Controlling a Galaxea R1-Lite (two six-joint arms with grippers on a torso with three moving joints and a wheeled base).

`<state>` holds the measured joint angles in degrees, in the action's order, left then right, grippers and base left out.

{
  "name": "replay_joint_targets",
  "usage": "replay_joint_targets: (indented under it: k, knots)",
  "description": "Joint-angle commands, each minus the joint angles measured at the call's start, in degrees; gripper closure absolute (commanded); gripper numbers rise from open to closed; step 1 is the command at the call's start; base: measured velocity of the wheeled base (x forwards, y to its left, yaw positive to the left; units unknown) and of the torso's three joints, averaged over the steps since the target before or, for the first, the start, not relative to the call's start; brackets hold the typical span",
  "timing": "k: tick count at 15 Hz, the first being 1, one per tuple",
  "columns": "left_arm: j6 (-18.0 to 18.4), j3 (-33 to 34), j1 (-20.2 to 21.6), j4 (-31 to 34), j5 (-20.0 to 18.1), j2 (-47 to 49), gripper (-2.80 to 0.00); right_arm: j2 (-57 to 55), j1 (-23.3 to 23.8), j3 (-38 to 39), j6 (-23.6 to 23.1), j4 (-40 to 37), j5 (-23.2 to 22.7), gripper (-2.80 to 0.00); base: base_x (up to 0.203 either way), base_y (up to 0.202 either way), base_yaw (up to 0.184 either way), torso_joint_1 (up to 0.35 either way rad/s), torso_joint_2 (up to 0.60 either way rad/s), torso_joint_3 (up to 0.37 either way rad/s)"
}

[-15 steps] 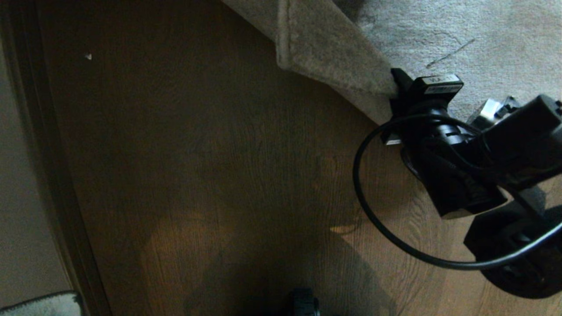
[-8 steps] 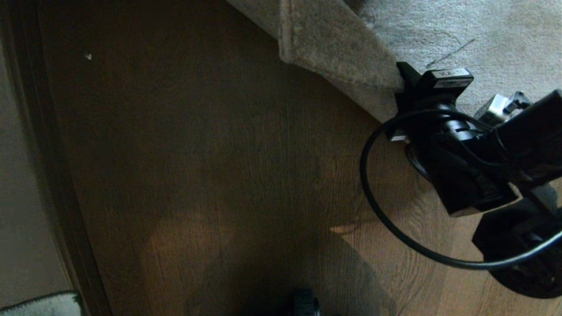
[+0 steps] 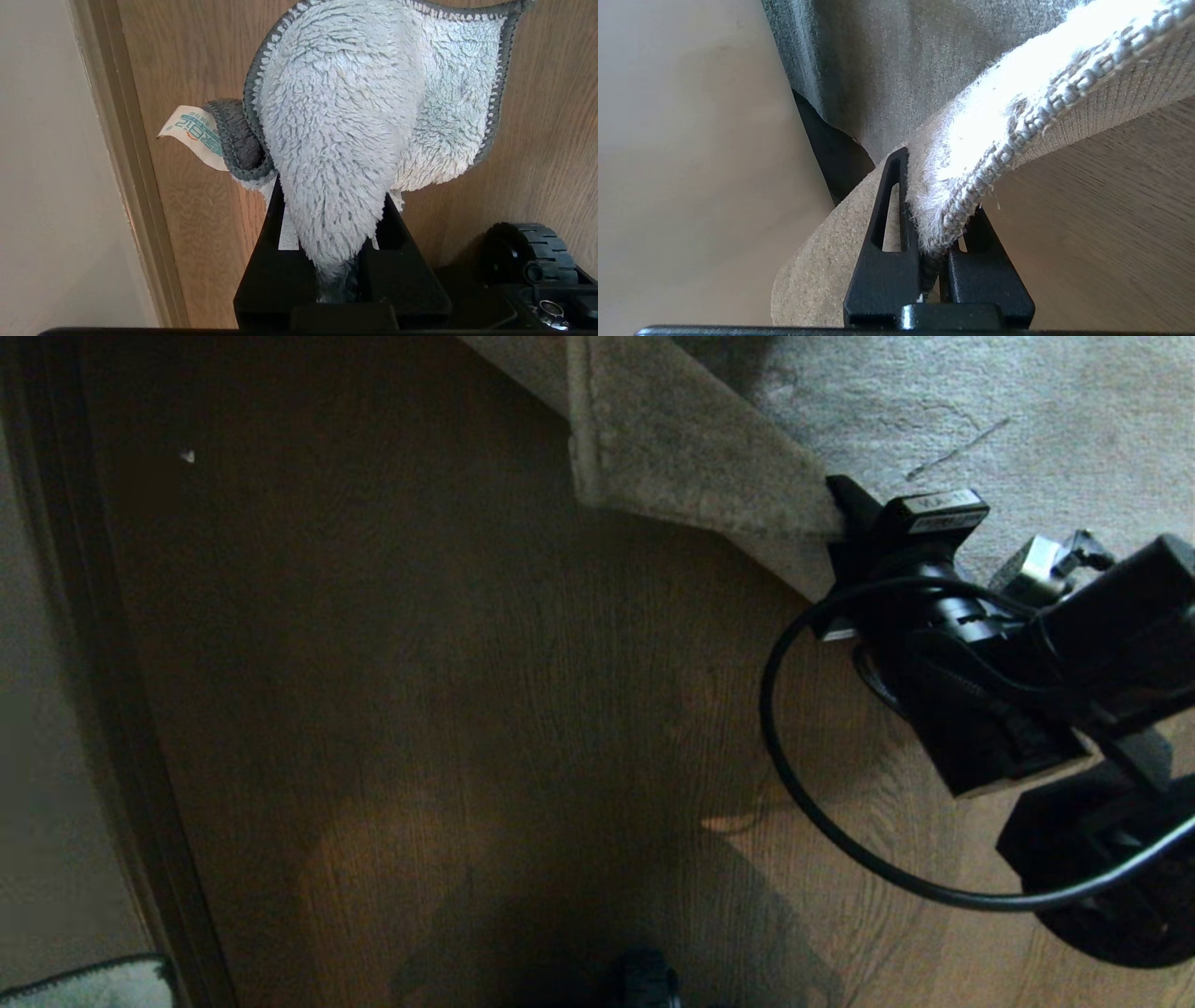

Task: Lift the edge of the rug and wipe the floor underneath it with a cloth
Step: Lift up the carpet, then wipe the floor under the carpet with a rag

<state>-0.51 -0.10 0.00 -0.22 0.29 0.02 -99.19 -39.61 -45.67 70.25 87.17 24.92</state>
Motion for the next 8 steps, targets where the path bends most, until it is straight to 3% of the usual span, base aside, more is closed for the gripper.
replay_joint_targets:
  k: [1,8]
  knots:
    - [-0.10,0.01,0.00,-0.04,-0.12,-0.02,0.00,-0.12,-0.03,0.05,0.50,2.78,0.13,0.00,0.000,0.000,0.000,0.000,0.00,0.000]
    - [-0.74,-2.80,0.00,0.57,-0.54,1.14,0.00,-0.59,0.78,-2.60,0.59,2.74,-2.10,0.00,0.000,0.000,0.000,0.000,0.00,0.000]
